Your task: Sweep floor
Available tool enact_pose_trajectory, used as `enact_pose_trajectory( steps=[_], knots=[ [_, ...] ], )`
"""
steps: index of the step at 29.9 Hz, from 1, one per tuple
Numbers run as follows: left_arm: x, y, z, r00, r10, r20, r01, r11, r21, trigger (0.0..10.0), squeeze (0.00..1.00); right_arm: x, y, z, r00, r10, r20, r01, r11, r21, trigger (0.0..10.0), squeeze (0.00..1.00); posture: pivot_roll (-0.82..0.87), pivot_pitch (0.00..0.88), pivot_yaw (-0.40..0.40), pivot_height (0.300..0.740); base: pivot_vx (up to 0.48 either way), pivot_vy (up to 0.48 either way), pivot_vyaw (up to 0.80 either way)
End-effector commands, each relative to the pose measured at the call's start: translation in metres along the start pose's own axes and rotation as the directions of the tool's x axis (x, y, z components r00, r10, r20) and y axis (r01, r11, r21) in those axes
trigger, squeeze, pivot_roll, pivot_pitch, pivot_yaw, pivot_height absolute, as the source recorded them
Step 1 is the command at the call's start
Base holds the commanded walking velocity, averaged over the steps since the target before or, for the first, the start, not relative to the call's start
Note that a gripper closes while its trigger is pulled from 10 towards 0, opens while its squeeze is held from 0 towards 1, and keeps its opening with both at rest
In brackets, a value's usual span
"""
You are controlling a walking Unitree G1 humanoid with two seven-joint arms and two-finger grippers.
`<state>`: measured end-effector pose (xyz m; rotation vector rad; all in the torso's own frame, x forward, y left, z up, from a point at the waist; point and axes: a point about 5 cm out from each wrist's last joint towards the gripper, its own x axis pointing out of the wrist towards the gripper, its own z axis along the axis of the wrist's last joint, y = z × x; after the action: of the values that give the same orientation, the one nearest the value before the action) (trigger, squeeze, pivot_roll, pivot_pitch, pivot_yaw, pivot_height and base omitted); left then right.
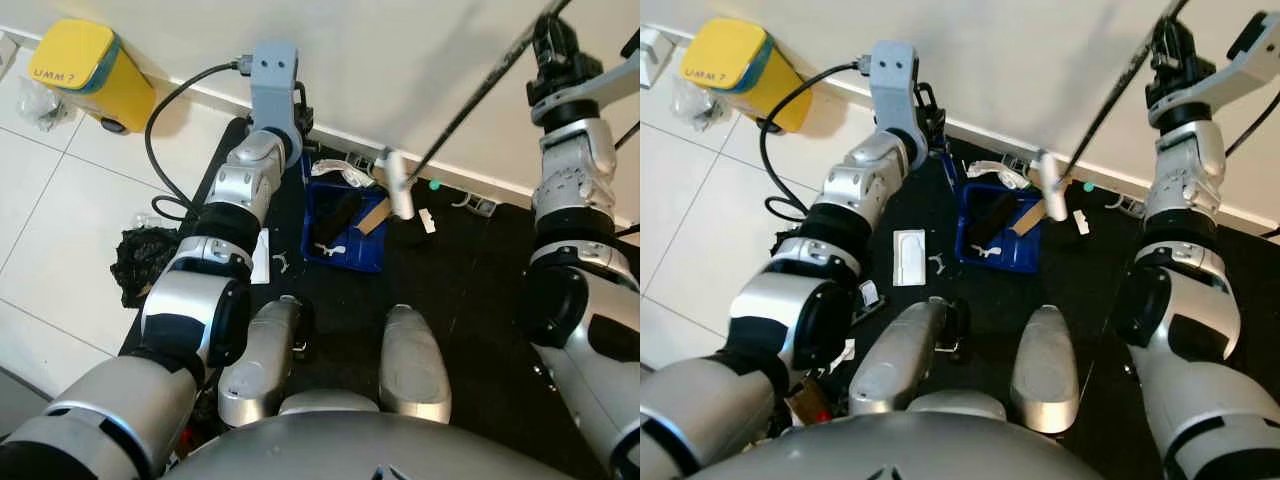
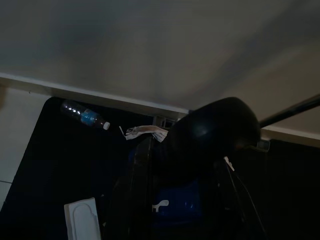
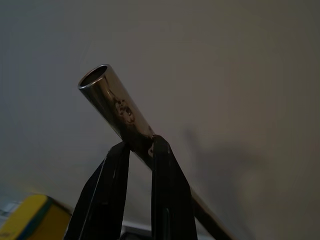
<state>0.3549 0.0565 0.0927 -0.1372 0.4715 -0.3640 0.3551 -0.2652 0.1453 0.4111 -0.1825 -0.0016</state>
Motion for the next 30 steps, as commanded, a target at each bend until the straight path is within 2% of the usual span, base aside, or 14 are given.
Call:
enact_pose_trajectory(
  steps=[1, 2, 3, 5, 8, 9, 10, 12, 14, 17, 21, 24, 29, 30],
  knots=[
    [0.002, -0.043, -0.055, 0.967, -0.163, -0.195, 0.131, 0.977, -0.166, 10.0, 0.0, 0.001, 0.0, -0.007, 0.998, -0.054, -0.033, 0.052, 0.997, -0.062, 10.0, 0.0, 0.03, 0.172, 0.116, 0.74, 0.0, 0.0, 0.0],
    [0.002, -0.042, -0.055, 0.967, -0.16, -0.197, 0.128, 0.978, -0.164, 10.0, 0.0, -0.002, -0.001, -0.018, 0.992, -0.098, -0.077, 0.092, 0.993, -0.076, 10.0, 0.0, 0.04, 0.172, 0.116, 0.74, 0.0, 0.0, 0.0],
    [0.002, -0.042, -0.055, 0.967, -0.16, -0.197, 0.128, 0.978, -0.164, 10.0, 0.0, -0.002, -0.001, -0.018, 0.992, -0.098, -0.077, 0.092, 0.993, -0.076, 10.0, 0.0, 0.04, 0.172, 0.116, 0.74, 0.0, 0.0, 0.0],
    [0.002, -0.04, -0.056, 0.967, -0.157, -0.199, 0.126, 0.979, -0.163, 10.0, 0.0, -0.004, 0.001, -0.029, 0.989, -0.103, -0.108, 0.1, 0.994, -0.036, 10.0, 0.0, 0.04, 0.173, 0.116, 0.74, 0.0, 0.0, 0.0],
    [0.001, -0.038, -0.055, 0.968, -0.152, -0.198, 0.121, 0.98, -0.161, 10.0, 0.0, -0.005, 0.009, -0.045, 0.986, -0.1, -0.132, 0.115, 0.987, 0.109, 10.0, 0.0, 0.06, 0.174, 0.115, 0.74, 0.0, 0.0, 0.0],
    [0.001, -0.038, -0.055, 0.969, -0.15, -0.198, 0.119, 0.98, -0.161, 10.0, 0.0, -0.005, 0.012, -0.047, 0.988, -0.094, -0.123, 0.118, 0.972, 0.205, 10.0, 0.0, 0.06, 0.174, 0.115, 0.74, 0.0, 0.0, 0.0],
    [0.001, -0.038, -0.055, 0.969, -0.15, -0.198, 0.119, 0.98, -0.161, 10.0, 0.0, -0.005, 0.012, -0.047, 0.988, -0.094, -0.123, 0.118, 0.972, 0.205, 10.0, 0.0, 0.06, 0.174, 0.115, 0.74, 0.0, 0.0, 0.0],
    [0.001, -0.036, -0.055, 0.97, -0.146, -0.196, 0.115, 0.98, -0.161, 10.0, 0.0, -0.003, 0.018, -0.051, 0.993, -0.084, -0.086, 0.111, 0.913, 0.392, 10.0, 0.0, 0.07, 0.173, 0.112, 0.74, 0.0, 0.0, 0.0],
    [0.0, -0.035, -0.055, 0.97, -0.142, -0.196, 0.112, 0.981, -0.161, 10.0, 0.0, -0.001, 0.026, -0.053, 0.996, -0.063, -0.061, 0.085, 0.872, 0.482, 10.0, 0.0, 0.07, 0.173, 0.112, 0.74, 0.0, 0.0, 0.0],
    [0.0, -0.034, -0.055, 0.97, -0.14, -0.196, 0.109, 0.981, -0.161, 10.0, 0.0, 0.001, 0.034, -0.056, 0.998, -0.027, -0.052, 0.05, 0.86, 0.507, 10.0, 0.0, 0.09, 0.173, 0.108, 0.74, 0.0, 0.0, 0.0],
    [0.0, -0.033, -0.056, 0.971, -0.136, -0.197, 0.104, 0.981, -0.163, 10.0, 0.0, 0.003, 0.056, -0.061, 0.993, 0.113, -0.02, -0.083, 0.827, 0.556, 10.0, 0.0, 0.09, 0.173, 0.105, 0.74, 0.0, 0.0, 0.0],
    [0.0, -0.034, -0.057, 0.971, -0.135, -0.197, 0.103, 0.981, -0.164, 10.0, 0.0, 0.004, 0.061, -0.062, 0.989, 0.149, 0.003, -0.123, 0.804, 0.581, 10.0, 0.0, 0.09, 0.172, 0.104, 0.74, 0.0, 0.0, 0.0],
    [0.001, -0.038, -0.055, 0.971, -0.143, -0.194, 0.111, 0.98, -0.167, 10.0, 0.0, 0.006, 0.07, -0.056, 0.972, 0.216, 0.091, -0.224, 0.738, 0.636, 10.0, 0.0, 0.06, 0.165, 0.101, 0.74, 0.0, 0.0, 0.0],
    [0.001, -0.038, -0.055, 0.971, -0.143, -0.194, 0.111, 0.98, -0.167, 10.0, 0.0, 0.006, 0.07, -0.056, 0.972, 0.216, 0.091, -0.224, 0.738, 0.636, 10.0, 0.0, 0.06, 0.165, 0.101, 0.74, 0.0, 0.0, 0.0]
  ],
)
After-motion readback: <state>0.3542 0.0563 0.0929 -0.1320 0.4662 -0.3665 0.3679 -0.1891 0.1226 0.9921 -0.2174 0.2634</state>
